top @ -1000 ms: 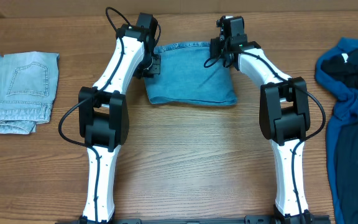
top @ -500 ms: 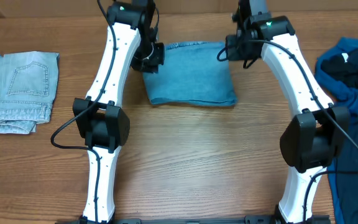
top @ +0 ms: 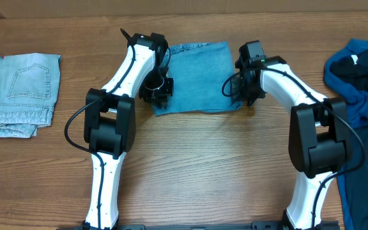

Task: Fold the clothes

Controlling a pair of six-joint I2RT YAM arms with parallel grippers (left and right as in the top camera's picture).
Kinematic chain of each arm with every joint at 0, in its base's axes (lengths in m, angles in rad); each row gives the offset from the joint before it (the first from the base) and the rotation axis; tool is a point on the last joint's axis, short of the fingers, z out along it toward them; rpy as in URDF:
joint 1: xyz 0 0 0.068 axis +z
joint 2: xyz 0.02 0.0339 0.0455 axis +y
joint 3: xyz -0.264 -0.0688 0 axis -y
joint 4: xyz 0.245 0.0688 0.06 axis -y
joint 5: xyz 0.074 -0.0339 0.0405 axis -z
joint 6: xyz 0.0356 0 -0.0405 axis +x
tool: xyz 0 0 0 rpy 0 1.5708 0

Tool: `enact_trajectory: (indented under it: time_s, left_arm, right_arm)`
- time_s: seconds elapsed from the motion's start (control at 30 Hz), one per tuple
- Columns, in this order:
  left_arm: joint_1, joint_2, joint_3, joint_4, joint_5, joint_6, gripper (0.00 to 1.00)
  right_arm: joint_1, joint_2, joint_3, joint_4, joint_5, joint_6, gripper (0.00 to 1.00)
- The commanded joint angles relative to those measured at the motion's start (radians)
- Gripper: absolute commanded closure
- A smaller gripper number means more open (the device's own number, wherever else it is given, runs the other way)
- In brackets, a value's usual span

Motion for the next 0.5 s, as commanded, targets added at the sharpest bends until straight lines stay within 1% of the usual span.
enact_trajectory:
  time_s: [0.0,0.1,0.17,0.2,0.23,0.27,0.3,0.33,0.37,0.4,0.47]
  left_arm:
    - [-0.002,0.009,0.006,0.046,-0.032,-0.011,0.88]
    - [-0.003,0.008,0.151,0.002,-0.023,-0.012,0.88]
    - [-0.002,0.008,0.343,-0.074,0.048,-0.012,0.82]
    - [-0.002,0.008,0.458,-0.110,0.040,-0.024,0.79]
    - [0.000,0.008,0.553,-0.130,0.009,-0.024,0.73]
    - [0.003,0.008,0.615,-0.142,-0.049,-0.041,0.53]
    - [0.010,0.008,0.640,-0.146,-0.083,-0.044,0.22]
    - [0.016,0.008,0.641,-0.150,-0.102,-0.035,0.13]
    - [0.027,0.015,0.631,-0.158,-0.121,-0.022,0.00]
    - [0.036,0.021,0.620,-0.160,-0.126,-0.021,0.00]
    - [0.062,0.039,0.566,-0.143,-0.117,-0.022,0.00]
  right_arm:
    - [0.001,0.034,-0.049,-0.002,0.010,0.000,0.88]
    - [0.001,0.027,0.053,-0.097,0.076,0.000,0.89]
    - [-0.001,0.025,0.172,-0.194,0.135,0.001,0.88]
    - [-0.008,0.025,0.227,-0.232,0.140,0.009,0.82]
    - [-0.019,0.025,0.264,-0.254,0.139,0.044,0.78]
    - [-0.034,0.025,0.291,-0.263,0.138,0.066,0.68]
    - [-0.047,0.025,0.300,-0.260,0.129,0.072,0.49]
    - [-0.058,0.025,0.300,-0.251,0.088,0.071,0.43]
    - [-0.064,0.025,0.300,-0.247,0.023,0.044,0.39]
    - [-0.064,0.025,0.299,-0.243,-0.039,-0.010,0.39]
    - [-0.064,0.026,0.298,-0.206,-0.079,-0.066,0.37]
